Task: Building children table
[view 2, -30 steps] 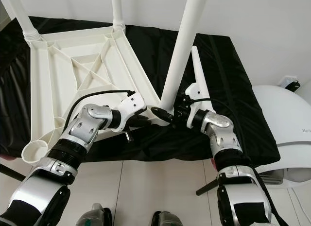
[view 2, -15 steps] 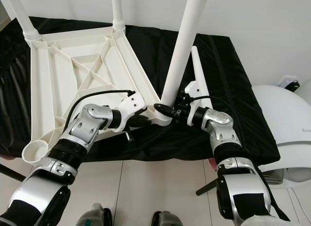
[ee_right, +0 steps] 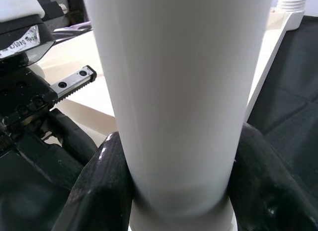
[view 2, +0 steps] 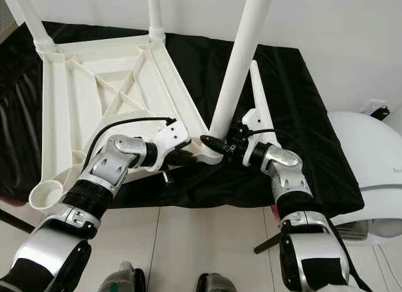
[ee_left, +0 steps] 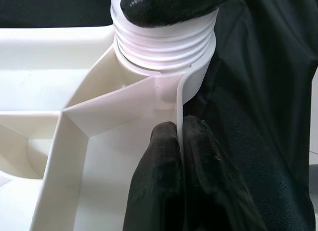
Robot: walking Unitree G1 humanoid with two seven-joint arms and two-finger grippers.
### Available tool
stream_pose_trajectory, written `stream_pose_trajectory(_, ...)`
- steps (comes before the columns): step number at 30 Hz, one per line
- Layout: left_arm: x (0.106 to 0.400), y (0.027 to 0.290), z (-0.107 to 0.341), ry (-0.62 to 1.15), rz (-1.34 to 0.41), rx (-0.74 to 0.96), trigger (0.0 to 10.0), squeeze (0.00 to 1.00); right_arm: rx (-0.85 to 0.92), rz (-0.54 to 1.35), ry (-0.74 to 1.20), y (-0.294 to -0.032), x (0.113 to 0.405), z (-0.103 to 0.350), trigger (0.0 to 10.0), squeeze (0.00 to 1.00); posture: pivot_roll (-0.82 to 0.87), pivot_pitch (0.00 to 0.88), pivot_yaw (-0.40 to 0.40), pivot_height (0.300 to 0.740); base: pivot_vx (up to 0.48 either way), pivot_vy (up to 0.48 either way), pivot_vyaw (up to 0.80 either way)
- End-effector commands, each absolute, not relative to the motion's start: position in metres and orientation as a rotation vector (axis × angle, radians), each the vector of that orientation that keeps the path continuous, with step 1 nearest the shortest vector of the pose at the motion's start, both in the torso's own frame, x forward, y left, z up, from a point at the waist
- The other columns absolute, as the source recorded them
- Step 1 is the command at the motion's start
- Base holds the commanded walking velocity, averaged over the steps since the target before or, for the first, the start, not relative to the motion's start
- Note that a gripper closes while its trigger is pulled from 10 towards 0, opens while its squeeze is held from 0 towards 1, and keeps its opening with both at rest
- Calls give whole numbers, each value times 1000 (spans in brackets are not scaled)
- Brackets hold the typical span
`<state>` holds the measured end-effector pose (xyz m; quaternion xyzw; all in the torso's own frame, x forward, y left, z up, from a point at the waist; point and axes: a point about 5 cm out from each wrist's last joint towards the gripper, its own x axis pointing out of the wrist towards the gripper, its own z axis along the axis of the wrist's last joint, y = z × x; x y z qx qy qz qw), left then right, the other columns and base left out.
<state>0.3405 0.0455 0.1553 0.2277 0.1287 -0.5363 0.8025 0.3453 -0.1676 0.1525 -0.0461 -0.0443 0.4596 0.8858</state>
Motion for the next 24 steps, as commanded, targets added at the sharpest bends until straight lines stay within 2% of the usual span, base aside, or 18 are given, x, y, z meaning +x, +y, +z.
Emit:
stream_pose_trajectory(1, 348, 51, 153, 238, -969, 449, 10000, 0, -17, 967, -114, -161, 340, 147, 0, 0, 11, 65, -49, 740, 0, 0, 0)
stream_pose_trajectory(10, 349, 52, 153, 239, -966, 448, 10000, 0, 23, 837, -142, -156, 335, 143, 0, 0, 1, 63, -53, 740, 0, 0, 0)
stream_pose_trajectory(12, 349, 51, 152, 239, -963, 447, 10000, 0, 29, 748, -167, -151, 332, 142, 0, 0, -1, 56, -55, 740, 0, 0, 0)
stream_pose_trajectory(14, 349, 51, 152, 239, -963, 447, 10000, 0, 29, 748, -167, -151, 332, 142, 0, 0, -1, 56, -55, 740, 0, 0, 0)
stream_pose_trajectory(19, 350, 53, 148, 250, -955, 443, 10000, 0, 79, 611, -181, -145, 327, 139, 0, 0, -9, 50, -54, 740, 0, 0, 0)
stream_pose_trajectory(24, 350, 52, 145, 258, -954, 439, 10000, 0, 126, 479, -149, -131, 319, 132, 0, 0, -13, 47, -50, 740, 0, 0, 0)
